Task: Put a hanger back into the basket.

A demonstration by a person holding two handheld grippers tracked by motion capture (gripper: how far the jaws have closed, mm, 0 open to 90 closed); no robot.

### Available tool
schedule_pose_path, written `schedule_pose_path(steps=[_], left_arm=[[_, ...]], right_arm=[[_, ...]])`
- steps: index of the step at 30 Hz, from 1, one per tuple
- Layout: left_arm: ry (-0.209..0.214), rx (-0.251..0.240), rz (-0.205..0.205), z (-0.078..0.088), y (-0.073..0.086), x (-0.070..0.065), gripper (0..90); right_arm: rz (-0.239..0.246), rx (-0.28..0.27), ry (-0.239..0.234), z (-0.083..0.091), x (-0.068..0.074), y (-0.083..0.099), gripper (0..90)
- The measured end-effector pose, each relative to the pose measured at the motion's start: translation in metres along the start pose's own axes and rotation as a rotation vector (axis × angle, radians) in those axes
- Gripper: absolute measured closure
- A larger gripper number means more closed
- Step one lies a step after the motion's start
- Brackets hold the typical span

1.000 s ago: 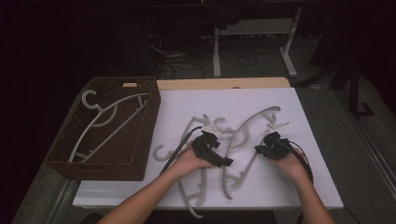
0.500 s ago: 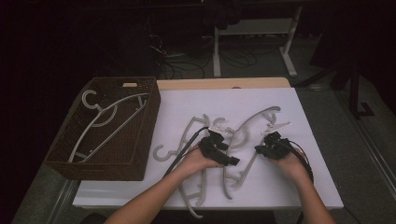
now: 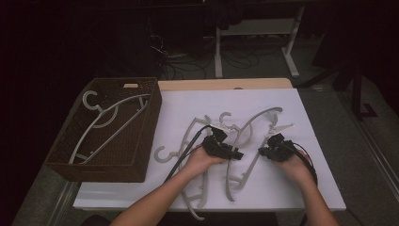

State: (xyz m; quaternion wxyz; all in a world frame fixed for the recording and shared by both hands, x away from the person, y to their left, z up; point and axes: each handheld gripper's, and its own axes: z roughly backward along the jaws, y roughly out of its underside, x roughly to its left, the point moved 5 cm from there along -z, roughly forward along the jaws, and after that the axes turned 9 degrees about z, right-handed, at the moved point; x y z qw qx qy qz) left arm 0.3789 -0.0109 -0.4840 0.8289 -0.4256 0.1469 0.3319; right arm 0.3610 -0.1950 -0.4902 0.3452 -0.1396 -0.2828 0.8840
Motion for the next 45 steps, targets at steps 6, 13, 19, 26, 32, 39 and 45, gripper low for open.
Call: schedule_pose_path(steps=[6,13,19,26,32,39,45], left_arm=[[-0.024,-0.026,0.024,0.008,-0.007,0.001,64.9],[-0.061,-0.077,0.039,0.026,-0.02,0.006,73.2],[-0.073,-0.12,0.047,0.036,-0.026,0.008,76.6],[-0.065,-0.166,0.031,0.05,-0.037,0.002,79.6],[-0.089,-0.194,-0.003,0.081,-0.049,-0.008,79.7],[-0.141,-0.225,-0.033,0.14,-0.06,-0.015,79.7],[-0.199,-0.264,-0.032,0.201,-0.057,-0.005,79.7]], right_arm=[[0.002,-0.008,-0.016,-0.002,0.002,-0.002,89.2],[0.017,-0.022,-0.035,-0.004,0.007,-0.006,89.1],[0.017,-0.063,-0.046,0.001,0.008,-0.009,86.6],[0.011,-0.127,-0.067,0.01,0.01,-0.014,78.0],[0.002,-0.169,-0.079,0.017,0.013,-0.017,66.9],[-0.039,-0.229,-0.061,0.024,0.015,-0.021,43.2],[-0.053,-0.236,-0.033,0.026,0.014,-0.021,32.5]])
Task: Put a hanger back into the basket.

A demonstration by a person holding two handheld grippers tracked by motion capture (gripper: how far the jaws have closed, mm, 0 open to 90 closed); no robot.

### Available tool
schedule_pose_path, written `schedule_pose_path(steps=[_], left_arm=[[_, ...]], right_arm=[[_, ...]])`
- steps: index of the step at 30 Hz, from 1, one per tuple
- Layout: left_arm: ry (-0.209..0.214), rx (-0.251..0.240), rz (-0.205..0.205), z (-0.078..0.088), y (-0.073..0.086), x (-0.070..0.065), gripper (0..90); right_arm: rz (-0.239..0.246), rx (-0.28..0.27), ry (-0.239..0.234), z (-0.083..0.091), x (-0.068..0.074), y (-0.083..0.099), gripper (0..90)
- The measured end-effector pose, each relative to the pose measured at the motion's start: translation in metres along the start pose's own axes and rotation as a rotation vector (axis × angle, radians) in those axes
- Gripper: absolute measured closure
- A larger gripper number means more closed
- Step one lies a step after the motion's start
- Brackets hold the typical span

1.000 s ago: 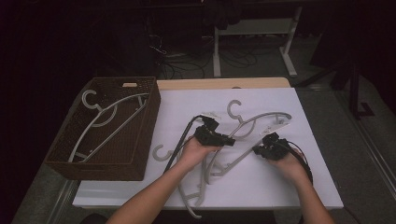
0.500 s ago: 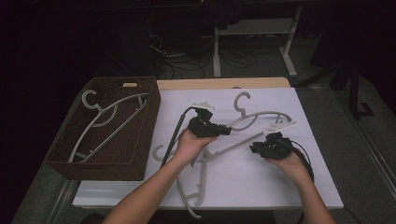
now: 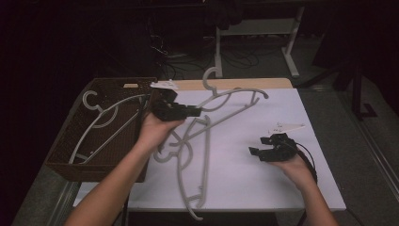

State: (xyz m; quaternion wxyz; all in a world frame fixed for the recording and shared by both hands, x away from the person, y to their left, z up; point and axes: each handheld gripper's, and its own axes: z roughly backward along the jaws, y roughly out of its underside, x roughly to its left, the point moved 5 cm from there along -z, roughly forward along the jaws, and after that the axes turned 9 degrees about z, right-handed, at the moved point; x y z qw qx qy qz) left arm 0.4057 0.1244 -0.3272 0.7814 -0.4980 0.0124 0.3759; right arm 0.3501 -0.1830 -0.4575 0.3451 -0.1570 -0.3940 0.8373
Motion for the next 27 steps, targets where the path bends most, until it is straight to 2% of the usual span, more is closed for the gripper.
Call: schedule_pose_path(steps=[7,13,22,27], left_arm=[[-0.063,-0.066,0.015,0.065,-0.006,0.03,79.8],[-0.12,-0.112,0.03,0.116,-0.004,0.055,79.8],[-0.203,-0.163,0.071,0.184,0.013,0.095,79.8],[-0.239,-0.179,0.087,0.218,0.025,0.115,79.8]], right_arm=[[-0.013,0.005,0.021,-0.002,-0.005,0.001,26.0],[-0.029,0.003,0.029,-0.003,-0.007,0.001,20.5],[-0.024,0.024,0.043,-0.008,-0.008,0.002,18.0],[-0.037,0.029,0.051,-0.009,-0.01,0.002,17.6]])
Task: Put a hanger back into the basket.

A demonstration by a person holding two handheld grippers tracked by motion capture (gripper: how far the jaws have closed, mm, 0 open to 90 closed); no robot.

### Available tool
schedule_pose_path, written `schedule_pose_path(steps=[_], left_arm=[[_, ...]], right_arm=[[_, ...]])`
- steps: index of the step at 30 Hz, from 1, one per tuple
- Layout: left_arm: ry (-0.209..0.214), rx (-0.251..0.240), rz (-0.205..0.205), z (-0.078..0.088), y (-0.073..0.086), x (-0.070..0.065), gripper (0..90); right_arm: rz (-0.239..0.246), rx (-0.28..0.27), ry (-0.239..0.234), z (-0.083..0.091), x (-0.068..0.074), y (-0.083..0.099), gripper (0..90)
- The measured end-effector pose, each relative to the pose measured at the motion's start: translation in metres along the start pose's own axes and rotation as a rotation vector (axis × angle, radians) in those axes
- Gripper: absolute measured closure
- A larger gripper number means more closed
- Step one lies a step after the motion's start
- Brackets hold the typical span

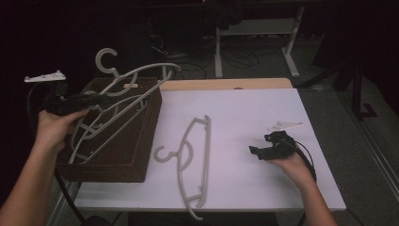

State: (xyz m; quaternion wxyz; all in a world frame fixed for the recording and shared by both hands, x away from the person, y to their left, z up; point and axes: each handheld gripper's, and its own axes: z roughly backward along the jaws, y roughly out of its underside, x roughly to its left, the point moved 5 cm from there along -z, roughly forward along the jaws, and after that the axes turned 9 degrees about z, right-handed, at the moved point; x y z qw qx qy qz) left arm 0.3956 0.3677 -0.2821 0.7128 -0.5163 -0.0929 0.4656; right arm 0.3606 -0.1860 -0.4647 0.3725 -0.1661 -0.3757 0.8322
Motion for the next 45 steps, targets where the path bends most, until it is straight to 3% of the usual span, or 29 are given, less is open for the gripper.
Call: schedule_pose_path(steps=[8,16,21,27,34,39,45], left_arm=[[-0.057,-0.026,0.049,0.031,0.018,0.035,79.8],[-0.078,-0.003,0.055,0.043,0.033,0.049,79.8],[-0.095,0.033,0.047,0.038,0.039,0.054,79.8],[-0.128,0.039,0.056,0.033,0.043,0.065,79.8],[-0.134,0.07,0.068,0.025,0.045,0.066,79.7],[-0.119,0.065,0.077,0.019,0.044,0.066,79.7],[-0.119,0.122,0.077,0.0,0.052,0.07,79.7]], right_arm=[[-0.001,0.011,0.013,-0.003,-0.002,0.001,17.0],[-0.002,0.024,0.023,-0.005,-0.004,0.002,16.9],[0.0,0.027,0.026,-0.006,-0.004,0.002,16.9],[0.0,0.034,0.03,-0.006,-0.005,0.003,16.9],[0.003,0.036,0.033,-0.006,-0.005,0.003,16.9],[0.004,0.037,0.033,-0.006,-0.005,0.003,16.9],[0.002,0.037,0.034,-0.006,-0.006,0.003,17.0]])
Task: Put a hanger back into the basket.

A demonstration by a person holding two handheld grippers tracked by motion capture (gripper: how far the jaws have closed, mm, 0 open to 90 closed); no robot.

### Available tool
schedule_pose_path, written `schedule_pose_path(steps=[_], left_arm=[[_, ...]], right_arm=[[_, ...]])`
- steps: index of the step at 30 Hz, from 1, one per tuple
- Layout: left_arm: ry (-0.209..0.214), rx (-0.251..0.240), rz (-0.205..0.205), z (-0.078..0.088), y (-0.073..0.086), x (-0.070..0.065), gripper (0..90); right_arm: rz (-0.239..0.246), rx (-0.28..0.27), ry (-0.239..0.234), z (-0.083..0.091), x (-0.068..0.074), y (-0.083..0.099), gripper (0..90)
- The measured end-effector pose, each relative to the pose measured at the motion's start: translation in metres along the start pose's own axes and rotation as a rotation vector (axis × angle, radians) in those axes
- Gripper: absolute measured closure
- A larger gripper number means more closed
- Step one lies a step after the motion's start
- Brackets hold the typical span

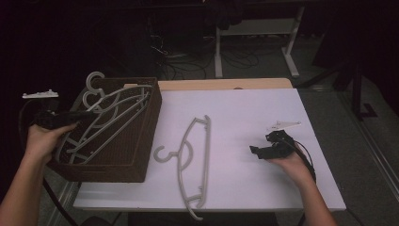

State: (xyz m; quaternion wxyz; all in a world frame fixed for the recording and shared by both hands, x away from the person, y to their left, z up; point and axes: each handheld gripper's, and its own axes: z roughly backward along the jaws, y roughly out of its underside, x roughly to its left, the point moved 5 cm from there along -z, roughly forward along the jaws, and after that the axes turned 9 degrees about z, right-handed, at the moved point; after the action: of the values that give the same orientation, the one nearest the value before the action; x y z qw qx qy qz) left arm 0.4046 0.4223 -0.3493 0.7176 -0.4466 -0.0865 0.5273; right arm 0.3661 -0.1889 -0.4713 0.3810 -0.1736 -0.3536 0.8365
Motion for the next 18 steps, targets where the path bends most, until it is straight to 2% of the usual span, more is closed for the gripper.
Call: schedule_pose_path(steps=[7,10,11,13,15,18], left_arm=[[0.01,0.053,0.056,-0.02,0.018,0.014,79.5],[-0.02,0.058,0.042,-0.022,0.023,0.018,78.7],[-0.024,0.046,0.04,-0.021,0.023,0.018,77.0],[-0.039,0.021,0.032,-0.017,0.02,0.017,66.3],[-0.059,0.008,0.018,-0.014,0.017,0.017,61.2],[-0.064,-0.023,0.015,-0.008,0.012,0.014,52.8]], right_arm=[[-0.003,0.0,0.003,0.0,0.0,0.0,17.0],[-0.004,-0.001,0.003,0.0,-0.001,0.0,16.9],[-0.003,-0.001,0.003,0.0,-0.001,0.0,17.0],[-0.001,0.0,0.002,0.0,-0.001,0.0,16.9],[0.0,0.0,0.002,0.0,-0.001,0.0,17.0],[-0.004,-0.004,0.003,0.001,0.0,-0.001,17.0]])
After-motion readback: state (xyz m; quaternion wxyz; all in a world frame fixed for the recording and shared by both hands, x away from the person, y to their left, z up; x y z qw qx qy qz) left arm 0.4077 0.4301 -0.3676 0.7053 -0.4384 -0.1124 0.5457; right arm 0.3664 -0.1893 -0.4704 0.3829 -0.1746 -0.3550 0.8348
